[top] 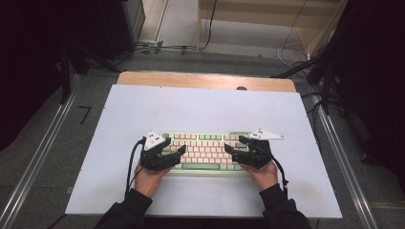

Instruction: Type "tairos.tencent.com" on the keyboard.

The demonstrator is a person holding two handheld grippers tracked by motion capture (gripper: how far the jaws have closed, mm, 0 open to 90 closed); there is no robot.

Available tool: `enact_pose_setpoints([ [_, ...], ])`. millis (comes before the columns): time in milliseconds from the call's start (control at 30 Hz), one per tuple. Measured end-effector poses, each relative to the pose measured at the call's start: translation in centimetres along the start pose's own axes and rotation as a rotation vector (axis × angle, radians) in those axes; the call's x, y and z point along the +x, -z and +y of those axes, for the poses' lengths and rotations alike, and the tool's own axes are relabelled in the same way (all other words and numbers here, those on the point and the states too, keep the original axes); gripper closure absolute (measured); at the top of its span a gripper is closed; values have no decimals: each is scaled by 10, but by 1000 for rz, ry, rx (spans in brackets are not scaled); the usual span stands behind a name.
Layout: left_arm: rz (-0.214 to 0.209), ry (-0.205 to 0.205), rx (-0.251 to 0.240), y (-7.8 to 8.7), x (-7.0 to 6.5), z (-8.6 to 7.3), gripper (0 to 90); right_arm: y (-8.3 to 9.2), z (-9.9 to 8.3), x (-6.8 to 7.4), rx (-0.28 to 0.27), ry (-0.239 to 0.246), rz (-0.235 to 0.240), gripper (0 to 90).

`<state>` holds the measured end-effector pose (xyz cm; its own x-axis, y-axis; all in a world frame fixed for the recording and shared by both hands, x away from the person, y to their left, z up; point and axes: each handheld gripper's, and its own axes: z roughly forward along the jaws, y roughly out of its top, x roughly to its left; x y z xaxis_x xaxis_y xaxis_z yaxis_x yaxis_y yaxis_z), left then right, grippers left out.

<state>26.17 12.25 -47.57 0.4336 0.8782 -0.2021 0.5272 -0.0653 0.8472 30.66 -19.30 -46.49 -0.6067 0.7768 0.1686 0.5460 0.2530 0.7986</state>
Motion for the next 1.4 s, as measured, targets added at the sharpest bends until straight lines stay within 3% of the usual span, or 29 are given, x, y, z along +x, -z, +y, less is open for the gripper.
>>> enact_pose_setpoints([
  [200,25,20,2,0,6,-1,337,1,0,2,-2,7,3,315],
  [467,42,22,7,-1,8,-2,337,6,-5,6,-10,5,7,463],
  [867,40,17,16,-1,8,-2,338,9,-12,13,20,18,34,871],
  [1400,31,15,24,-1,8,-3,349,-7,-20,27,112,78,71,877],
])
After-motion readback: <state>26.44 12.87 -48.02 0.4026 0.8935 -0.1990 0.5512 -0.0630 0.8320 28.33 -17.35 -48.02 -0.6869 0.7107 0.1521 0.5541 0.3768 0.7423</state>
